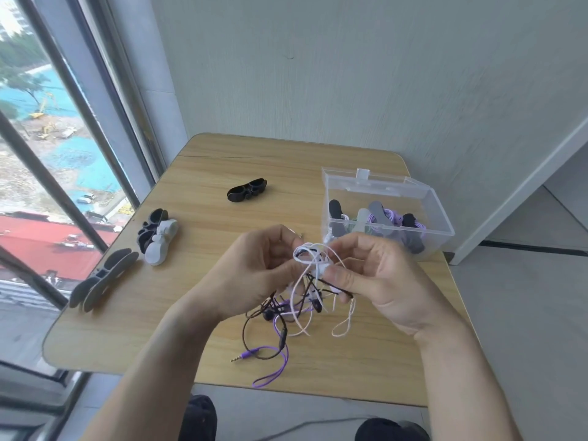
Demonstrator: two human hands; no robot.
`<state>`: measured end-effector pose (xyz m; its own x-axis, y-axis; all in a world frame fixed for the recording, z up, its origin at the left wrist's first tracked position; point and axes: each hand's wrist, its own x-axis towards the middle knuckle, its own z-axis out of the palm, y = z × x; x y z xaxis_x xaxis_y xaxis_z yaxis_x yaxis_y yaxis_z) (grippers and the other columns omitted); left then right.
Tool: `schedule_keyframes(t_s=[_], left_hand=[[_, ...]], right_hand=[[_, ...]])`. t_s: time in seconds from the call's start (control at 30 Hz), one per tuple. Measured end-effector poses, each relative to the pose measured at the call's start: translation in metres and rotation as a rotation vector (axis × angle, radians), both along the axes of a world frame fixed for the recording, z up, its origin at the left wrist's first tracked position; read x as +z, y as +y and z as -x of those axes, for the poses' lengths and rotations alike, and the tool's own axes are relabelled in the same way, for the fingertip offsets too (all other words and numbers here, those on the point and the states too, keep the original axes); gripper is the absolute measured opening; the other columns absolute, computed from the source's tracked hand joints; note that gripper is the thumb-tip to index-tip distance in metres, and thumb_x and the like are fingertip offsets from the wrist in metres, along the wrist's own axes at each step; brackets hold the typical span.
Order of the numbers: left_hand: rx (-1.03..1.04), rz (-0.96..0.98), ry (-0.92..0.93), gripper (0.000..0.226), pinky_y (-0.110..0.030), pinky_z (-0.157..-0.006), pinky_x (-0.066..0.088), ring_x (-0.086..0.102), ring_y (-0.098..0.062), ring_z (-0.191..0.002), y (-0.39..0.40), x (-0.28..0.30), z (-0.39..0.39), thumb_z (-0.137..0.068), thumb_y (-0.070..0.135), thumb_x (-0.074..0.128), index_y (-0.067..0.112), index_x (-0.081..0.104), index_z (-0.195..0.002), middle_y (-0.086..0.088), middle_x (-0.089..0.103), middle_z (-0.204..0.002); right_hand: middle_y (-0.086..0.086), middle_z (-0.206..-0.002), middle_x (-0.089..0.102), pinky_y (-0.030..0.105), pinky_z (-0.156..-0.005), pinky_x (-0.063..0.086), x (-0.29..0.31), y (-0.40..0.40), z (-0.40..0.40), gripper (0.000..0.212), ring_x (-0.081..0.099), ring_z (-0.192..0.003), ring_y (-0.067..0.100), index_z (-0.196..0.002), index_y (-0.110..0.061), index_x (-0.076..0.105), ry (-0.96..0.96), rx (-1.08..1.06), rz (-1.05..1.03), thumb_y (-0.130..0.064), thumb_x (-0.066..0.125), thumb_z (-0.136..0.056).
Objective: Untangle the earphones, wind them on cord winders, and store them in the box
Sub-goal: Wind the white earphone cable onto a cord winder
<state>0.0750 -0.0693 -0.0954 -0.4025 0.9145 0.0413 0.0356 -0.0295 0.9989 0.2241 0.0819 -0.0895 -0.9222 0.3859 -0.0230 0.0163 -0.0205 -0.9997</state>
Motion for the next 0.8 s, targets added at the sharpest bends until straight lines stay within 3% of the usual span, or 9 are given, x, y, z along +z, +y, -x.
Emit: schedule_keyframes(t_s=[0.1,0.23,0.37,0.47,0.53,0.67,0.73,0.8], left_hand=[[-0.023,0.017,-0.005,0.018,-0.021,-0.060,0.047,0.065,-0.016,-0.065,0.000,0.003,-0.001,-0.087,0.008,0.073,0.002,0.056,-0.091,-0.005,0.070,-0.076],[-0.064,0.054,0.015,0.022,-0.036,-0.066,0.042,0.064,-0.024,-0.077,-0.004,0.006,0.000,-0.080,0.018,0.072,0.008,0.058,-0.093,-0.015,0.070,-0.086],[-0.014,0.073,-0.037,0.040,-0.038,-0.062,0.035,0.060,-0.028,-0.073,-0.002,0.008,-0.003,-0.080,0.041,0.068,0.004,0.058,-0.091,-0.014,0.064,-0.079],[0.086,0.126,0.089,0.044,-0.031,-0.059,0.042,0.064,-0.022,-0.062,0.000,0.007,-0.005,-0.084,0.050,0.073,0.007,0.062,-0.087,-0.011,0.069,-0.076],[0.103,0.153,0.172,0.038,-0.032,-0.061,0.045,0.064,-0.020,-0.059,-0.001,0.006,-0.006,-0.080,0.048,0.078,0.013,0.065,-0.083,-0.014,0.072,-0.076],[0.125,0.142,0.252,0.022,-0.027,-0.056,0.041,0.054,-0.015,-0.056,-0.002,0.004,-0.005,-0.076,0.031,0.081,0.015,0.066,-0.075,0.000,0.073,-0.073],[0.151,0.111,0.278,0.016,-0.026,-0.057,0.043,0.054,-0.021,-0.060,0.000,0.001,-0.006,-0.075,0.023,0.081,0.018,0.066,-0.071,0.000,0.074,-0.082],[0.182,0.090,0.327,0.021,-0.022,-0.058,0.043,0.055,-0.026,-0.063,0.000,-0.001,-0.007,-0.075,0.012,0.083,0.018,0.065,-0.069,0.000,0.073,-0.084]], right_hand=[[0.006,-0.087,0.069,0.025,-0.051,0.047,-0.001,-0.005,0.005,0.022,0.058,-0.069,0.017,-0.096,-0.009,0.067,0.022,-0.053,-0.059,-0.013,0.076,-0.076],[0.005,-0.090,0.066,0.024,-0.053,0.046,-0.004,-0.006,0.009,0.026,0.060,-0.075,0.012,-0.103,-0.021,0.067,0.051,-0.131,-0.142,-0.020,0.080,-0.080],[-0.003,-0.090,0.074,0.037,-0.068,0.058,-0.003,-0.006,0.008,0.018,0.067,-0.082,0.024,-0.098,-0.030,0.074,-0.002,-0.174,-0.278,-0.015,0.073,-0.090],[-0.005,-0.093,0.078,0.039,-0.083,0.060,-0.001,-0.005,0.007,0.020,0.073,-0.090,0.021,-0.100,-0.028,0.077,-0.044,-0.151,-0.311,-0.012,0.067,-0.095],[-0.009,-0.099,0.078,0.037,-0.092,0.057,0.001,-0.004,0.005,0.022,0.073,-0.097,0.014,-0.102,-0.027,0.078,-0.072,-0.101,-0.323,-0.011,0.066,-0.095],[-0.013,-0.106,0.076,0.042,-0.099,0.054,0.003,-0.002,-0.001,0.026,0.071,-0.104,0.015,-0.103,-0.028,0.078,-0.130,-0.030,-0.351,-0.006,0.068,-0.093],[-0.016,-0.109,0.075,0.042,-0.098,0.055,0.004,-0.003,-0.002,0.019,0.070,-0.106,0.010,-0.103,-0.029,0.078,-0.132,-0.018,-0.345,-0.017,0.075,-0.088],[-0.017,-0.111,0.074,0.041,-0.097,0.055,0.004,-0.007,0.000,0.029,0.067,-0.111,0.005,-0.105,-0.028,0.078,-0.144,-0.009,-0.367,-0.037,0.079,-0.077]])
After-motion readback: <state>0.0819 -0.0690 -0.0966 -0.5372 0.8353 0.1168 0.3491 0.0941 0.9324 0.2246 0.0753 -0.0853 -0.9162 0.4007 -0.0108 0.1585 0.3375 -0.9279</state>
